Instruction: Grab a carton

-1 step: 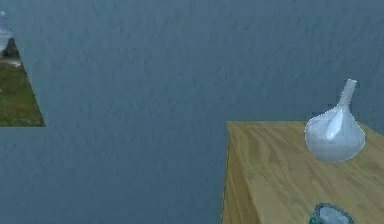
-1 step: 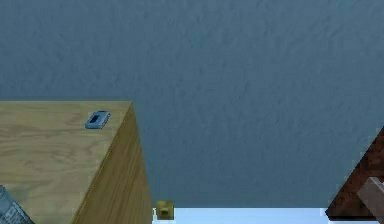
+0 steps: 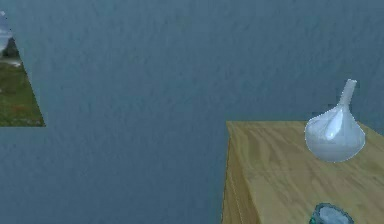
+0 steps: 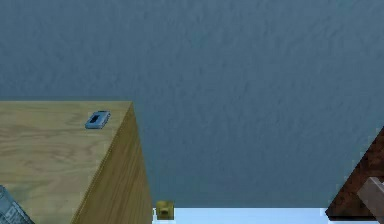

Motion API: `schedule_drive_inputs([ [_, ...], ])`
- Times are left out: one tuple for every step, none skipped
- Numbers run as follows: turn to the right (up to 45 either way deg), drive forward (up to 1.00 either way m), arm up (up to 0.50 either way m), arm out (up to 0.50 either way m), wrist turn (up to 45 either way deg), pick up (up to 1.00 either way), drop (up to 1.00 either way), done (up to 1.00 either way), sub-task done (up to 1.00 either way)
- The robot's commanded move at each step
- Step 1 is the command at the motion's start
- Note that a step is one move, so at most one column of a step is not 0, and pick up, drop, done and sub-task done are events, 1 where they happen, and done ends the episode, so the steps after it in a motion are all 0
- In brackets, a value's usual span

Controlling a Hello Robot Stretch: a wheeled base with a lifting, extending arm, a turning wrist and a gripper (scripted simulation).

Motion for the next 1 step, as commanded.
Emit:
schedule_drive_inputs([
  [0.0, 0.00, 0.00, 0.50, 0.0, 0.00, 0.00, 0.00, 0.00],
])
